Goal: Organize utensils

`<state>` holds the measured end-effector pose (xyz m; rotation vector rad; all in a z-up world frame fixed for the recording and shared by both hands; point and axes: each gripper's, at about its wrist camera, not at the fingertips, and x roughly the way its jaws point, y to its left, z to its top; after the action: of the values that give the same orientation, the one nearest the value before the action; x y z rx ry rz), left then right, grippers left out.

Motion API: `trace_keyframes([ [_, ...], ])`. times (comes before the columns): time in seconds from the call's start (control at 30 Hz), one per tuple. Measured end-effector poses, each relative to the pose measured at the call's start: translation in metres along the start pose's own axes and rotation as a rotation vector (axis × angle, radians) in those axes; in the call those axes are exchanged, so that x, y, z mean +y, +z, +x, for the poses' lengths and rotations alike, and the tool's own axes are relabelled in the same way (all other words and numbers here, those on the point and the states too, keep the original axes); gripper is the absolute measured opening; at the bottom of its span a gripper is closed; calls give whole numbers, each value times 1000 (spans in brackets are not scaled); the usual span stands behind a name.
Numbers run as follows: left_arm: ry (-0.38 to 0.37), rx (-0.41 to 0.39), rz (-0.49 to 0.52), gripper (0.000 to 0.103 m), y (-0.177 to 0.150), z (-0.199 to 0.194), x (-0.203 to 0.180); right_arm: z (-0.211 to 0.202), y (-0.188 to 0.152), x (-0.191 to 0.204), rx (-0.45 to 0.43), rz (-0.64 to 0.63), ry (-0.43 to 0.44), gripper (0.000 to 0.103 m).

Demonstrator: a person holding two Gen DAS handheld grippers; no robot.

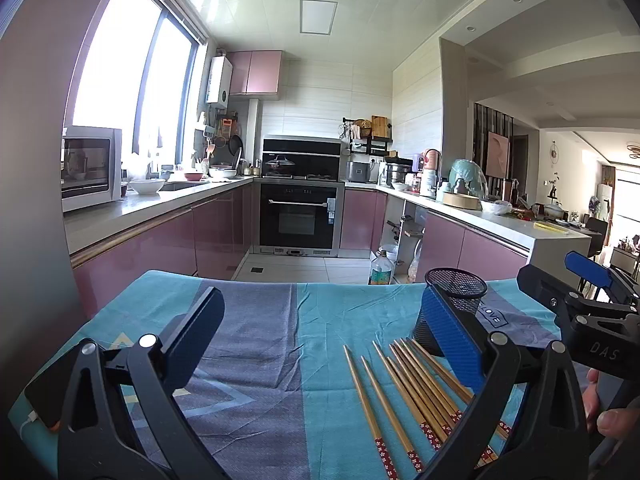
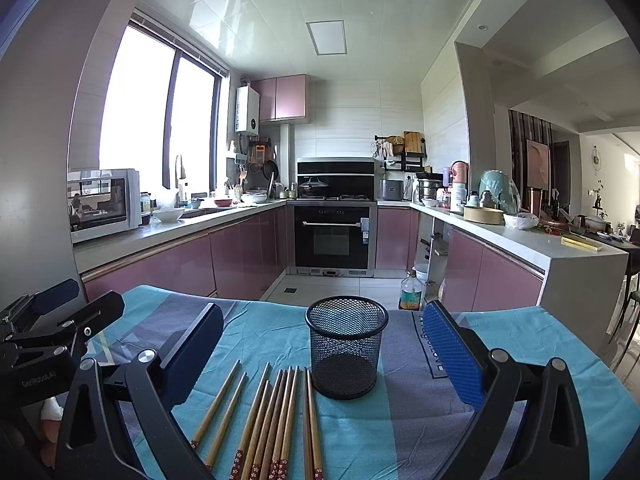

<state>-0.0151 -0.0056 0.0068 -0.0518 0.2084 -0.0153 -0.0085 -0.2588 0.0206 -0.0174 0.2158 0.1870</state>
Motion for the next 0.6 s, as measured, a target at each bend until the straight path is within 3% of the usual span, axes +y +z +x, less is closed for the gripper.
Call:
trace_keyframes([
  [0.6,-8,4,-1,97,0,-3,-3,1,0,0,-2,3,-3,97],
])
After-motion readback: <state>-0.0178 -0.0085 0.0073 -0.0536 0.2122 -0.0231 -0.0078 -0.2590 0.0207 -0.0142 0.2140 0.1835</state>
